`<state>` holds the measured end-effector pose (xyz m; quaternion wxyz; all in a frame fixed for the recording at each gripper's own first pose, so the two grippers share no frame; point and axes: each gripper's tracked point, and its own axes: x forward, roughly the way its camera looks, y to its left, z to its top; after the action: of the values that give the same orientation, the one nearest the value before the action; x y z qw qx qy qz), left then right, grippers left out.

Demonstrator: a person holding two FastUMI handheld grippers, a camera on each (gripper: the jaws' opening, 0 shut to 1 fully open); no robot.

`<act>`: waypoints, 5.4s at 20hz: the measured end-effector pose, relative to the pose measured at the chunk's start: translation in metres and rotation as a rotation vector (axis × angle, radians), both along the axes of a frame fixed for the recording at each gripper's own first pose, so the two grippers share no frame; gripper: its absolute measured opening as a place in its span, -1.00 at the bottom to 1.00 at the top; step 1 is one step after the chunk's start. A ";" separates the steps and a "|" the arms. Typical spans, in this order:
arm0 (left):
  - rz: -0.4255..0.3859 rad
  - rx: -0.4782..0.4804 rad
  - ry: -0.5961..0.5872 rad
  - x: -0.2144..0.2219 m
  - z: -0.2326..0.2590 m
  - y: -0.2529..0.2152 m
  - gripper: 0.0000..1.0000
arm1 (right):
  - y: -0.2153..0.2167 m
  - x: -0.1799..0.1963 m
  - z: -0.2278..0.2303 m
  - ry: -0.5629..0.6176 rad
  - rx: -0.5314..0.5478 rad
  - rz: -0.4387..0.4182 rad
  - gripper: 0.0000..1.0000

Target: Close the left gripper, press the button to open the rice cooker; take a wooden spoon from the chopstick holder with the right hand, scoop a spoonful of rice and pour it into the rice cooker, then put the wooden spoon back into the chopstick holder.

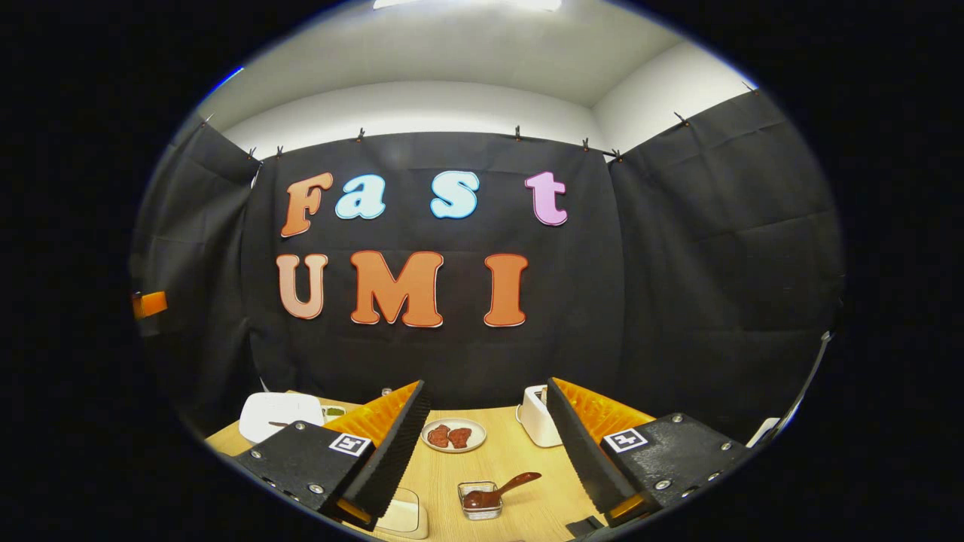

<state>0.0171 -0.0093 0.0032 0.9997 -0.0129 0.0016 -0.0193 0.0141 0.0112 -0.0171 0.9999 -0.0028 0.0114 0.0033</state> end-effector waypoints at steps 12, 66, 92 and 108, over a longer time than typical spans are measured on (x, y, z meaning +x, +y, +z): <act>-0.016 0.071 0.088 0.009 -0.030 -0.007 -0.80 | 0.005 -0.005 -0.008 0.024 -0.016 0.002 1.00; -0.074 -0.026 0.224 0.080 -0.082 -0.006 -0.92 | -0.066 0.062 -0.200 0.275 -0.019 -0.056 0.93; 0.158 0.011 0.104 0.010 -0.041 0.084 1.00 | -0.036 0.105 -0.308 0.505 0.537 0.008 -0.66; 0.089 -0.002 0.103 0.020 -0.041 0.081 0.96 | 0.024 0.082 -0.159 0.280 0.268 0.077 -0.95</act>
<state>0.0371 0.0714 -0.0379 0.9982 -0.0150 0.0525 0.0257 0.0964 0.0352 -0.1763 0.9791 0.1305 0.1498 0.0434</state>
